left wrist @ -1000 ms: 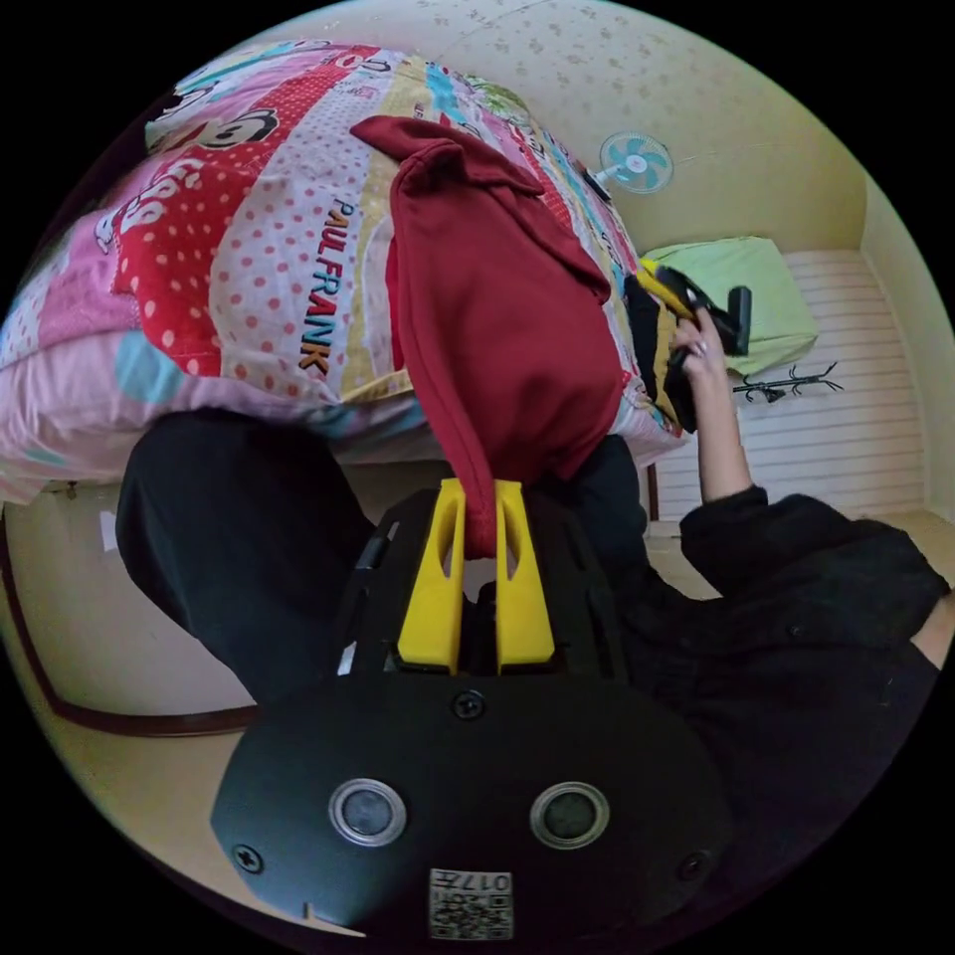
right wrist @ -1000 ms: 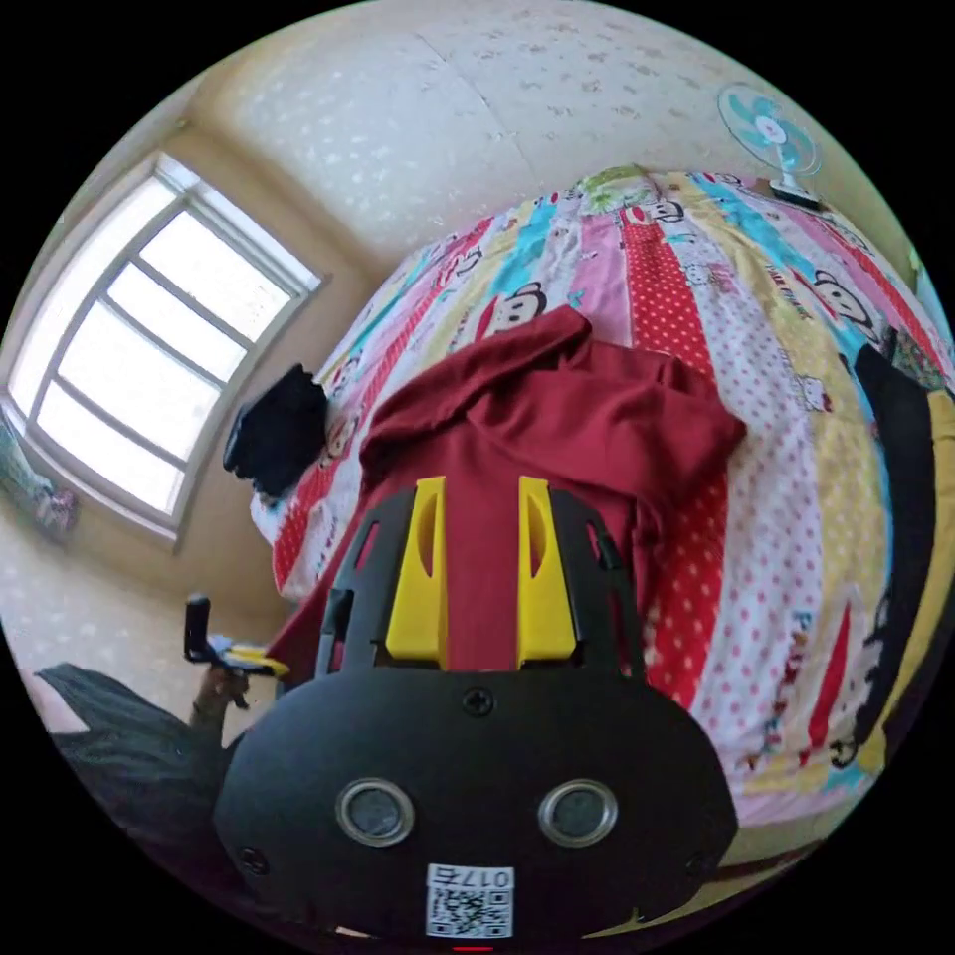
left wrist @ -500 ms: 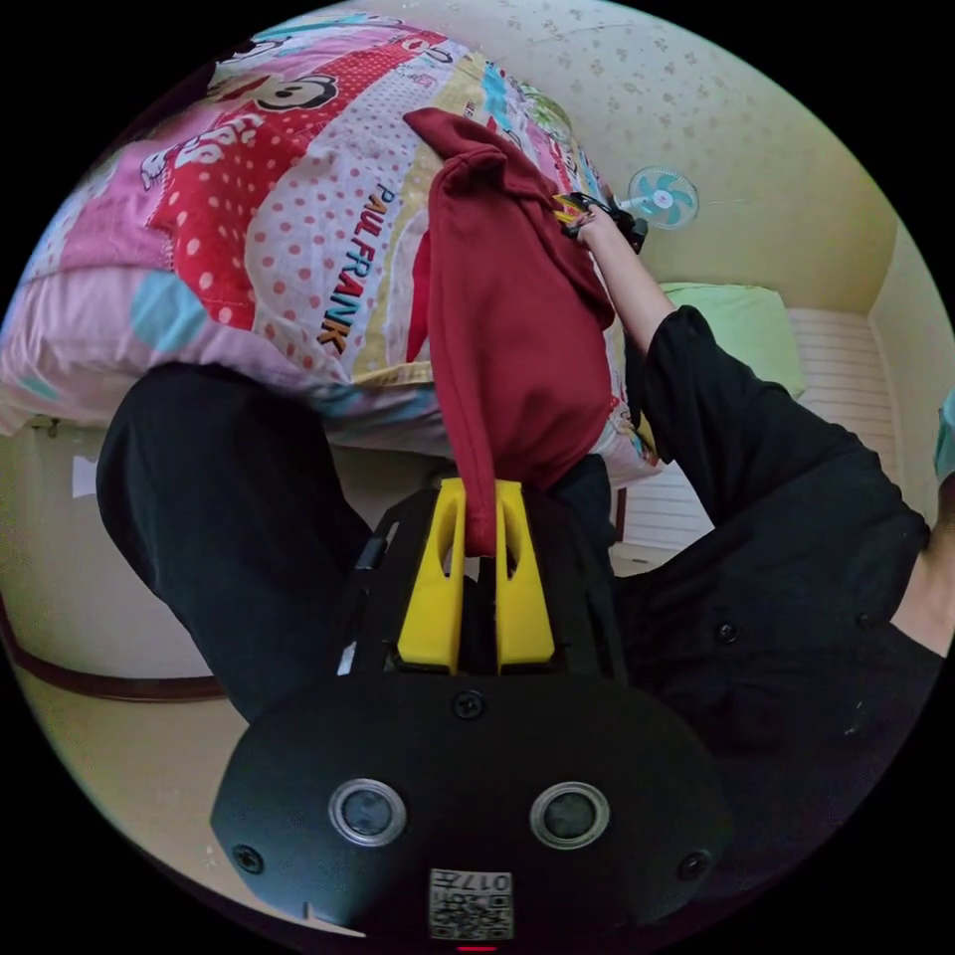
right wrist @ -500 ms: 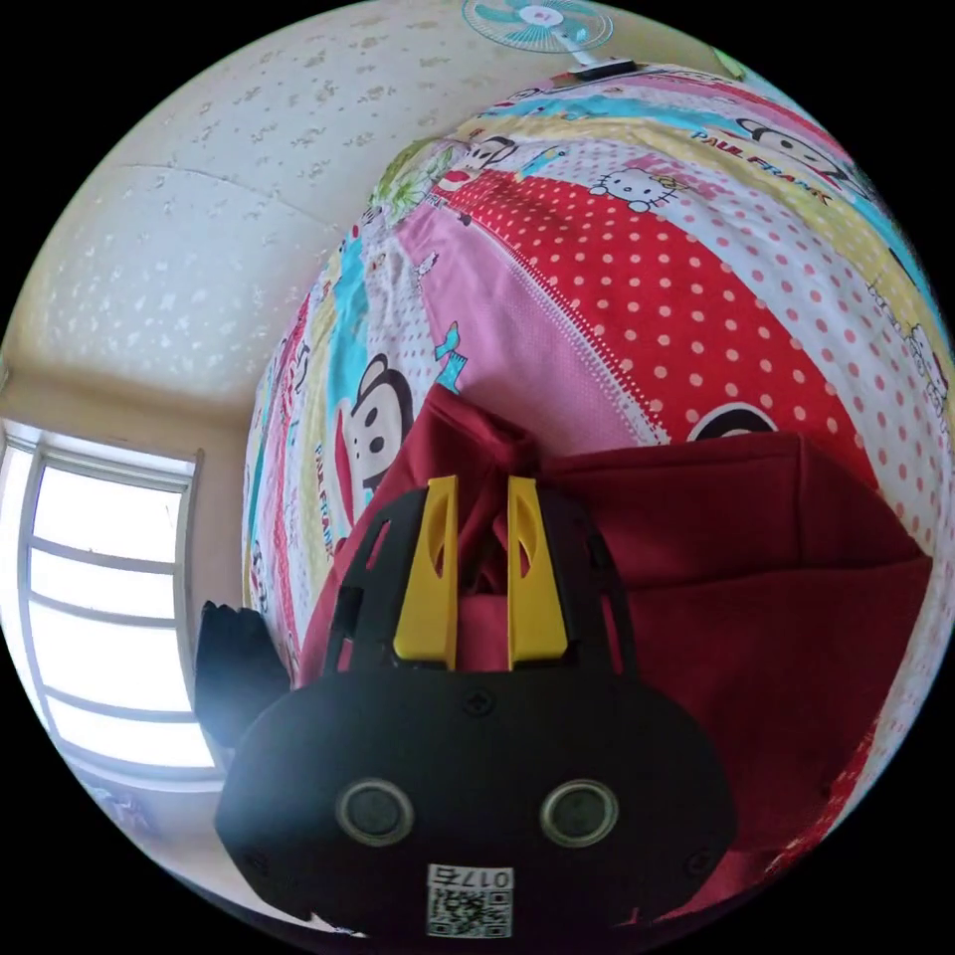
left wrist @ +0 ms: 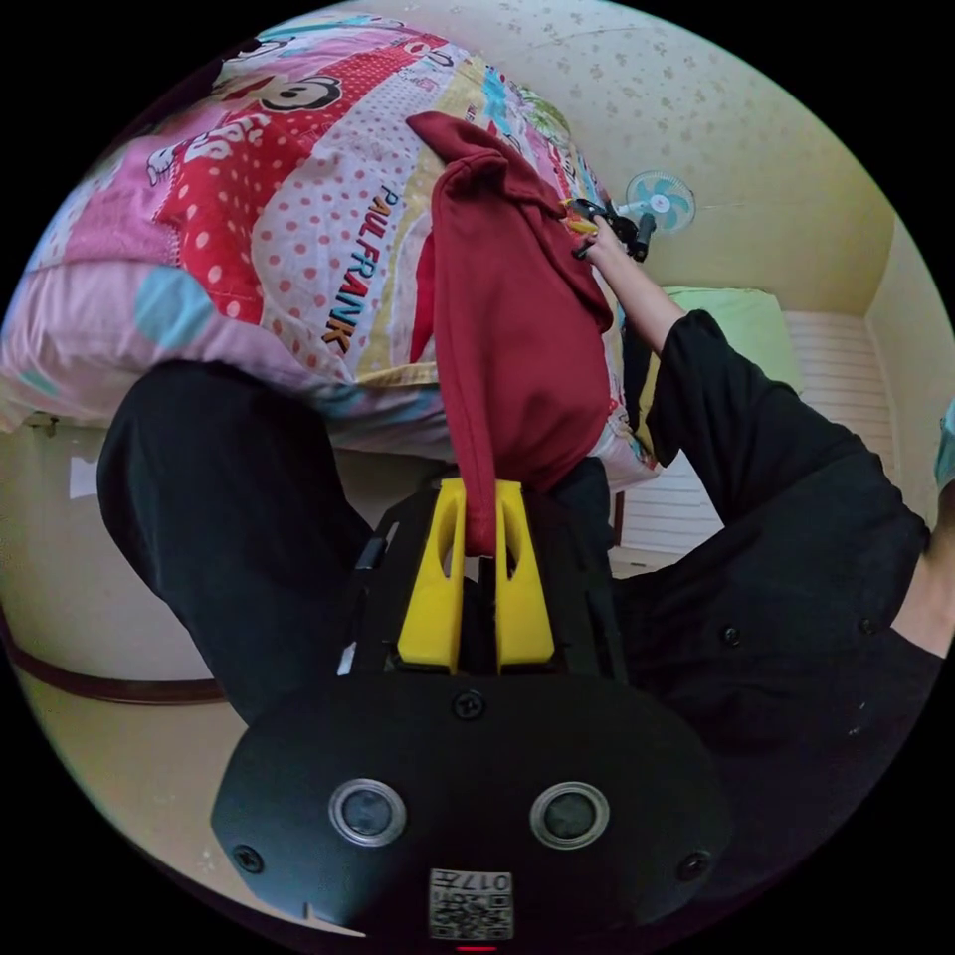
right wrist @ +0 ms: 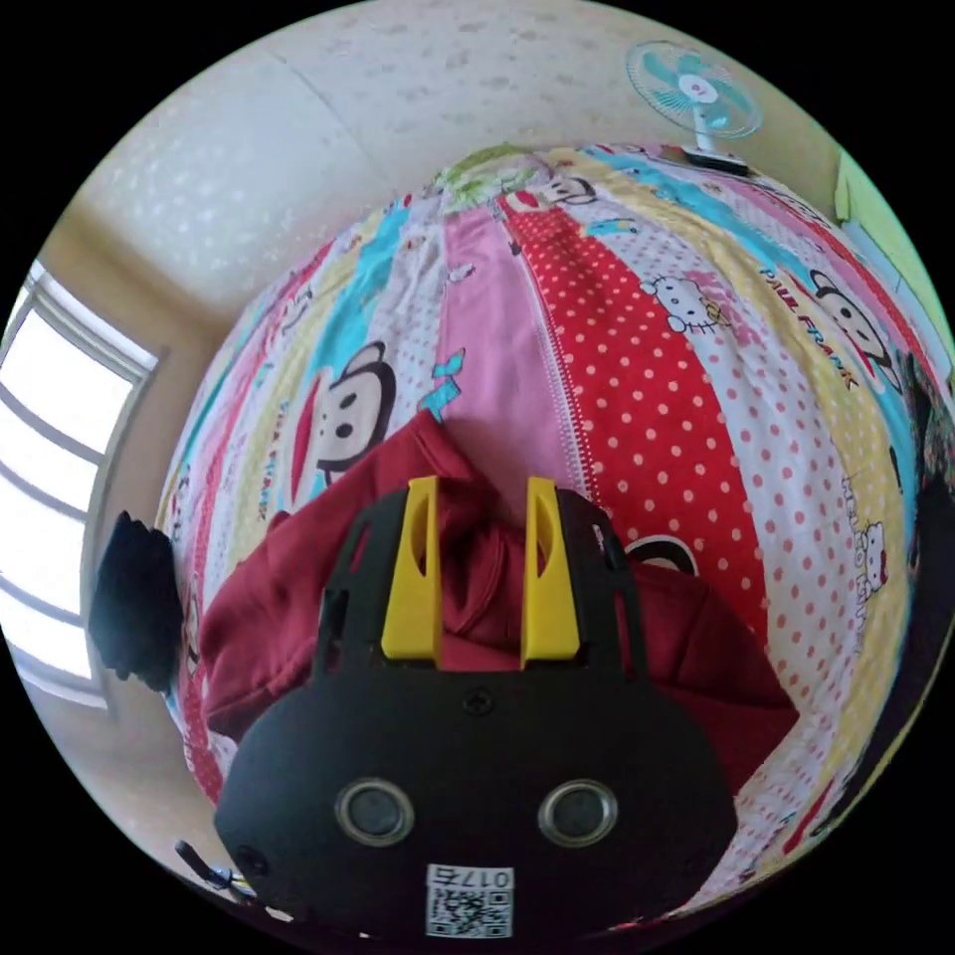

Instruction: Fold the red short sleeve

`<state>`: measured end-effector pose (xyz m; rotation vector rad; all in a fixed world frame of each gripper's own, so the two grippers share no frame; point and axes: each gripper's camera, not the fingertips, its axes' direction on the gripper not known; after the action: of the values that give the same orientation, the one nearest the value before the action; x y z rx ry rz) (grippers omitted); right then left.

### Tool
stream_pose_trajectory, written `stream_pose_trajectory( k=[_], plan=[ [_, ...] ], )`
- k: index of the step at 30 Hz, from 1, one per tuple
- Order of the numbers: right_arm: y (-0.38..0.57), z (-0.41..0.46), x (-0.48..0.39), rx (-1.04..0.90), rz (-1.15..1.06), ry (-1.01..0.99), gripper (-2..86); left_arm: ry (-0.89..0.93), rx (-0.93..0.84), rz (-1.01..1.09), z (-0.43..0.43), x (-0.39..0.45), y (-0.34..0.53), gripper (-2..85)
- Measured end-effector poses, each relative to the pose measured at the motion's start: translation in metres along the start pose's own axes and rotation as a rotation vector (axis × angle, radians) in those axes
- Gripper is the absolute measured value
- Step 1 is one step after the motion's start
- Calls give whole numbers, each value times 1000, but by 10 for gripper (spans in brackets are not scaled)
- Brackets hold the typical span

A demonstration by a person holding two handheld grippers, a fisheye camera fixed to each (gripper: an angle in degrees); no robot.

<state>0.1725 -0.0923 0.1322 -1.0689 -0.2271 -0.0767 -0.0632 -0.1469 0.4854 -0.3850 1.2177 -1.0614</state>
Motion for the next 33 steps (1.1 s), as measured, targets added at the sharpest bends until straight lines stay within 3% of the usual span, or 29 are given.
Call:
stream_pose_trajectory(
  k=[1, 5, 9, 11, 14, 17, 25, 33],
  plan=[
    [-2, 8, -8, -42, -71, 30, 73, -10, -6, 0, 2, 0, 0, 51],
    [23, -58, -38, 167, -150, -29, 45, -24, -10, 0, 4, -3, 3, 51],
    [79, -133, -31, 289, -104, -44, 44, 1, 4, -5, 3, -9, 11, 50],
    [113, -153, -1, 308, -3, 51, 49, 12, 12, 4, 3, -11, 15, 50],
    [138, -139, 42, 185, 6, 164, 82, 26, 17, 18, 4, -16, 22, 51],
    [189, -155, 74, 124, -30, 28, 117, 75, 13, 26, 5, -23, 28, 50],
    [365, -219, 120, 78, -29, 36, 117, 443, 27, 180, -16, 2, 9, 49],
    [398, -202, 146, -66, -63, -265, 144, 348, 88, 469, -56, 107, -51, 49]
  ],
)
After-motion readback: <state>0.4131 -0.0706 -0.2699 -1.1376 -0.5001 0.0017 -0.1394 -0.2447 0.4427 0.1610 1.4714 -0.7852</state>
